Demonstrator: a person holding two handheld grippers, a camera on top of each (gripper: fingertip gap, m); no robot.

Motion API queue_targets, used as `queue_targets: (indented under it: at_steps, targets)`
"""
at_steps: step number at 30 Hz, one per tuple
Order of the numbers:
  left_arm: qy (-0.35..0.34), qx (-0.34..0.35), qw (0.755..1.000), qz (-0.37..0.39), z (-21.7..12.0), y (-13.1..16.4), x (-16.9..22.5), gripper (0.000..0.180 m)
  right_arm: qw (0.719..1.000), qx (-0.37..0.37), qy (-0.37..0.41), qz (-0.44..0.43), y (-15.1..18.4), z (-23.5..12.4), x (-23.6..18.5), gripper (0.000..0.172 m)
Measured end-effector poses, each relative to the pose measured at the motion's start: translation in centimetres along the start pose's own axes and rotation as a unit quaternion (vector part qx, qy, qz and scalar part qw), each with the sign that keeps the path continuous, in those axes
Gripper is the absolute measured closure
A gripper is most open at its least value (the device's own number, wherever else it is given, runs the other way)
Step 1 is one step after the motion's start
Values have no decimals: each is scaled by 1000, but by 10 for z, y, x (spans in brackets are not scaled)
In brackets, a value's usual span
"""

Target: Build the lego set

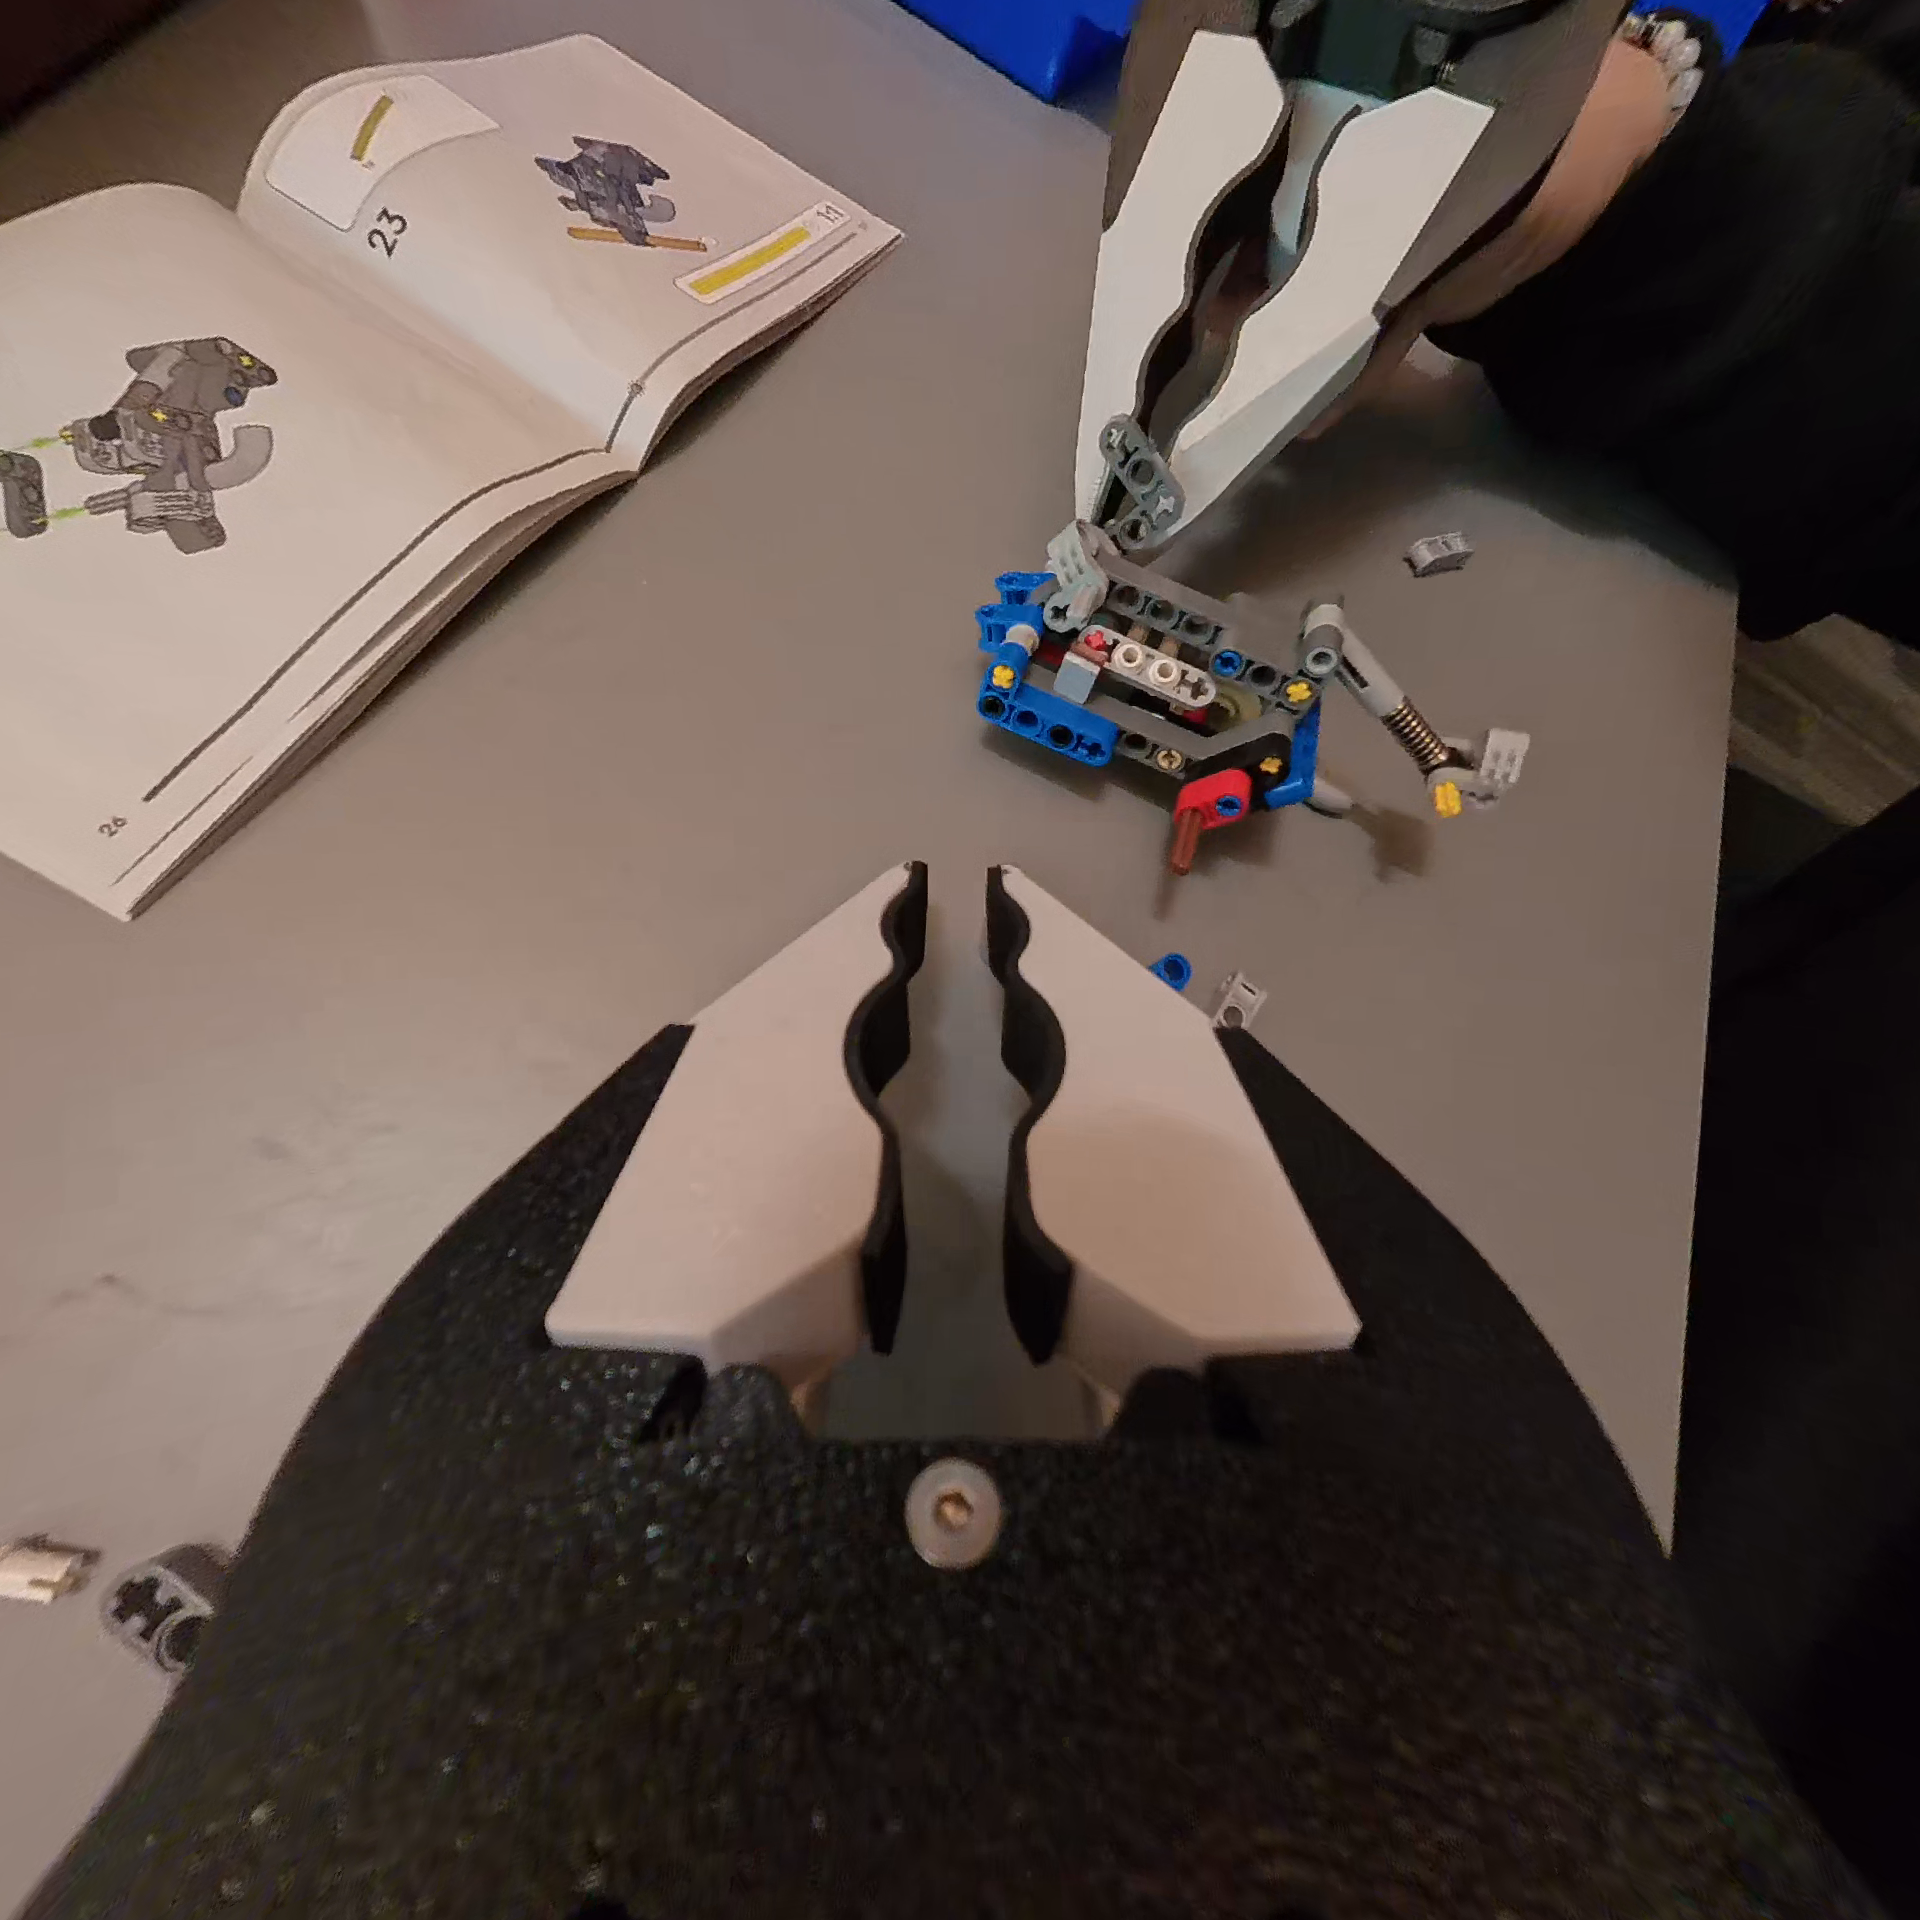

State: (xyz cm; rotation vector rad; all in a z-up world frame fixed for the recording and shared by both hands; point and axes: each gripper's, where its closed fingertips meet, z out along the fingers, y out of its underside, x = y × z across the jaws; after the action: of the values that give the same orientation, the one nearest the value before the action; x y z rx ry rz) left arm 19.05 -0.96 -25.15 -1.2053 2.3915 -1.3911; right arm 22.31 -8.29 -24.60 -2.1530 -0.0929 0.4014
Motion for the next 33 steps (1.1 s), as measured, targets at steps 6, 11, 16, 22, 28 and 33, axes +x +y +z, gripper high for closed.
queue_targets:
  at_steps: [6, 11, 16, 22, 28, 33]
  targets:
    - [-15, 24, 999, 39, 0, -11, 3, 173, 993, 15, -41, 112, 2, -5, 1, 168]
    - [-22, 37, 995, 91, 7, -26, 14, 173, 992, 28, -47, 112, -1, -7, 0, 168]
    - [-19, 49, 995, 85, 10, -26, 16, 175, 999, 23, -1, 28, -2, -8, 3, 168]
    - [-23, 56, 995, 81, 5, -24, 15, 175, 996, 20, 29, -76, -4, -9, 2, 168]
    - [-28, 62, 995, 77, 3, -24, 12, 175, 979, 34, 83, -185, -8, -14, 3, 161]
    - [-28, 68, 995, 74, 2, -25, 12, 175, 953, 41, 110, -278, -11, -13, 0, 166]
